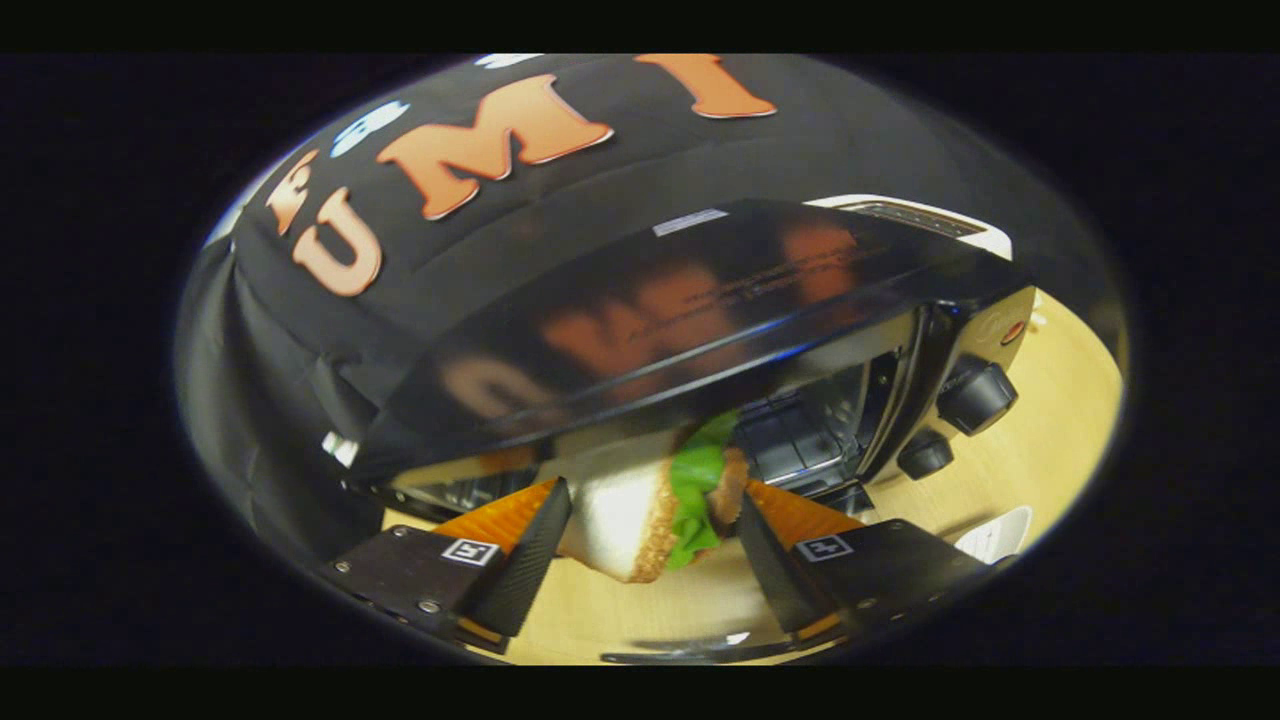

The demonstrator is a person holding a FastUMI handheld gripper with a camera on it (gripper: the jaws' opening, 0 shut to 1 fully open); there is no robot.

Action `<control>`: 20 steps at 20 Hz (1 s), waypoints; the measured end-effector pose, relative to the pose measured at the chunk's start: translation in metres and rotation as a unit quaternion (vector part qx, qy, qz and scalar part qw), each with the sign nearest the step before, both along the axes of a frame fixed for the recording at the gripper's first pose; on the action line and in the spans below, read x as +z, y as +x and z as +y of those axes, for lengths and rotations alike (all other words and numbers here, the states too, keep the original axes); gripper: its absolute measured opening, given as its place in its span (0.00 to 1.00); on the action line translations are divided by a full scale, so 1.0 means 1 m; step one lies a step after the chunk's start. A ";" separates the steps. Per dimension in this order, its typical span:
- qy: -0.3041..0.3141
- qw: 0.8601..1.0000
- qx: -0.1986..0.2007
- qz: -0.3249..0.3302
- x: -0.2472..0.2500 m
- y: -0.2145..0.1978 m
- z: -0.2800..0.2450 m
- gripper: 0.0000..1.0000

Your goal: Open the toaster oven, put the food inside, and close the toaster oven door.

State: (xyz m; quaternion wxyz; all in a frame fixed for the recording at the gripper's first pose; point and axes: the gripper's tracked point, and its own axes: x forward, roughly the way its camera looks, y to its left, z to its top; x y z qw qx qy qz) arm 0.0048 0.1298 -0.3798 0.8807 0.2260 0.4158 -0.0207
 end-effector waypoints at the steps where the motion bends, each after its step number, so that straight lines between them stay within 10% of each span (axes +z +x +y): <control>1: -0.003 1.000 0.002 0.003 -0.008 0.000 0.000 0.87; 11: -0.131 0.989 0.045 -0.053 0.000 -0.004 -0.036 0.99; 20: -0.124 0.983 0.125 -0.050 0.040 -0.065 -0.026 0.99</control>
